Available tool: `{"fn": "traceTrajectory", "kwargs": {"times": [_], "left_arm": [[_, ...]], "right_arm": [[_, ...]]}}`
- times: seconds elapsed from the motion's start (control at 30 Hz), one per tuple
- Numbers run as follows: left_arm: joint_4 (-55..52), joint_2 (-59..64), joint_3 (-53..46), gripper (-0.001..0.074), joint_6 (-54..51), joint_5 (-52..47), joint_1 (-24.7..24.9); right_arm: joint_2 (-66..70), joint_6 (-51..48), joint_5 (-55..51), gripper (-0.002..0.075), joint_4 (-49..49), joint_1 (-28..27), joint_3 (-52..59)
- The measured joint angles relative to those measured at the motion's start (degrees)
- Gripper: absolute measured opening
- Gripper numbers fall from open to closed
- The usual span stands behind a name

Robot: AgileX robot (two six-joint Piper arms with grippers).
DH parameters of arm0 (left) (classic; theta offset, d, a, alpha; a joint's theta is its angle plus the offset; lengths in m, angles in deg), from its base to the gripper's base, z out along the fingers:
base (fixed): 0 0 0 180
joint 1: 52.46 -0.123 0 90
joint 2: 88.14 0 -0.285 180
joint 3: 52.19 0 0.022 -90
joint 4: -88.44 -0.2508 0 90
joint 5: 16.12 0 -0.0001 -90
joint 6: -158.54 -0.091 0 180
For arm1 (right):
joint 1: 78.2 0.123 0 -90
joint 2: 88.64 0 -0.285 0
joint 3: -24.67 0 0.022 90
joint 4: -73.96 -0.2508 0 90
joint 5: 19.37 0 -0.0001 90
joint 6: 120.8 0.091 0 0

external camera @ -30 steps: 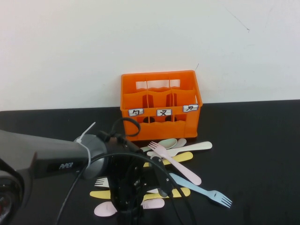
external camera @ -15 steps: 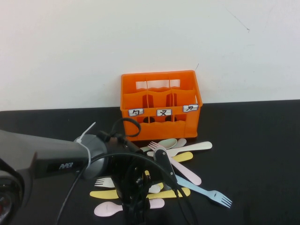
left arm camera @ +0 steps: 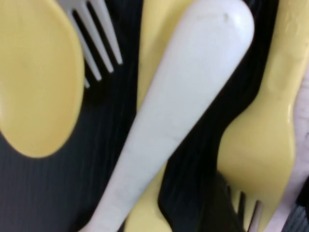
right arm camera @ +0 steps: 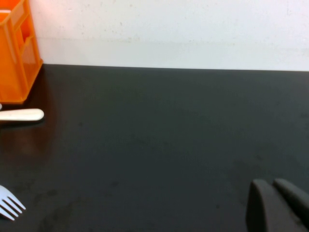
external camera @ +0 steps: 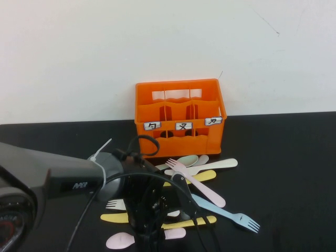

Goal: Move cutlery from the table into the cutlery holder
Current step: Pick up the spoon

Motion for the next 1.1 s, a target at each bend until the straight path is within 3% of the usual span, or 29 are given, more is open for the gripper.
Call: {"fn": "traceTrajectory", "kwargs": {"times": [0.37, 0.7, 0.8, 1.0, 1.1], "left_arm": [[1.2, 0.4, 0.0, 0.0229, 0.0, -4.0, 0.0], [1.2, -1.5, 0.0, 0.0211, 1.2, -5.5, 0.0], [1.2, -2.0, 0.0, 0.0235, 1.7, -6.4, 0.0], [0.7, -2.0, 0.0, 0.0373, 1.7, -10.6, 0.0], [-0.3, -2.0, 0.0, 0.0398, 1.9, -11.5, 0.0]], "right_arm": [[0.0, 0.0, 0.0, -0.0003, 0.0, 0.0, 0.0], [0.0, 0.0, 0.0, -0.0003, 0.0, 0.0, 0.0], [0.0, 0.0, 0.0, -0.0003, 0.0, 0.0, 0.0], [0.0, 0.0, 0.0, -0.0003, 0.0, 0.0, 0.0], [0.0, 0.0, 0.0, -0.0003, 0.0, 0.0, 0.0]]}}
